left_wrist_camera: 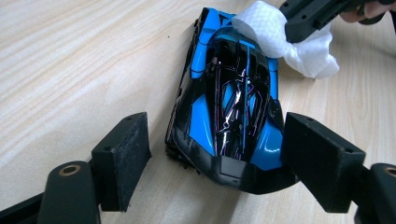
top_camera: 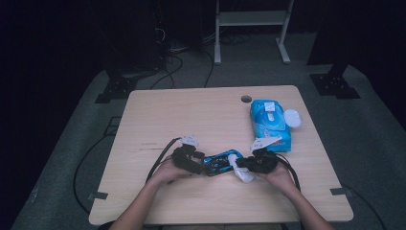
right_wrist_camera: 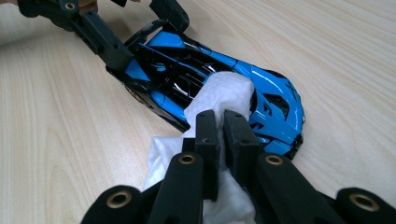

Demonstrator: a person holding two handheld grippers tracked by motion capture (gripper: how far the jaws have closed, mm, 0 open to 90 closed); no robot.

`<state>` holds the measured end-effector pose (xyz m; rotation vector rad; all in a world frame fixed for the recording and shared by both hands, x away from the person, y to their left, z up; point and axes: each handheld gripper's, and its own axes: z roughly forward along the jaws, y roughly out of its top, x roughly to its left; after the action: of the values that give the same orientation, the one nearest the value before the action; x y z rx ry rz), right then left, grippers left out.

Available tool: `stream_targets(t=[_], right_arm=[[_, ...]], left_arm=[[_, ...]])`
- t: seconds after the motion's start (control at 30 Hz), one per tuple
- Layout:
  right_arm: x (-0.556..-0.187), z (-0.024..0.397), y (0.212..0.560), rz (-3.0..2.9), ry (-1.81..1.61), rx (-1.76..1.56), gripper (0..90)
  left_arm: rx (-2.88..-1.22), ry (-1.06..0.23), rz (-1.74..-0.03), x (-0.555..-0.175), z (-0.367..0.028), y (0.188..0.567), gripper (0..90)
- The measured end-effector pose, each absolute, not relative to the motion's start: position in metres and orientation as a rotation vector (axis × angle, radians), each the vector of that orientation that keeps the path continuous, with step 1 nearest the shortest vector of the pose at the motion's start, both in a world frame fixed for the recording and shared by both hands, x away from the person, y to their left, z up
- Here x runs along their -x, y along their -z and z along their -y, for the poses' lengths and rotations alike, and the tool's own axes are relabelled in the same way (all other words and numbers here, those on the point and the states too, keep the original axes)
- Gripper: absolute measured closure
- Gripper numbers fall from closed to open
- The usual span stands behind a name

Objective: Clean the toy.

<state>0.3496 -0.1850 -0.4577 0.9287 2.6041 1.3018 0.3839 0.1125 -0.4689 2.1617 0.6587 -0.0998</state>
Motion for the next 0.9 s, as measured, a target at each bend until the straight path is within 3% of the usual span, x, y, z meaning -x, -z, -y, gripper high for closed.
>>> stream_targets(t=[0.4,0.7,0.9], right_arm=[[-0.337,0.182,0.469,-2.640,-1.219,-0.857,84.4],[-0.357,0.187,0.439,-2.479,-1.391,-0.941,84.4],[-0.359,0.178,0.456,-2.547,-1.294,-0.940,84.2]], left_arm=[[-2.156,0.108,-0.669,-0.384,-0.113,0.470,28.3],[-2.164,0.112,-0.663,-0.387,-0.113,0.470,28.2],[-2.165,0.112,-0.656,-0.386,-0.113,0.471,28.2]])
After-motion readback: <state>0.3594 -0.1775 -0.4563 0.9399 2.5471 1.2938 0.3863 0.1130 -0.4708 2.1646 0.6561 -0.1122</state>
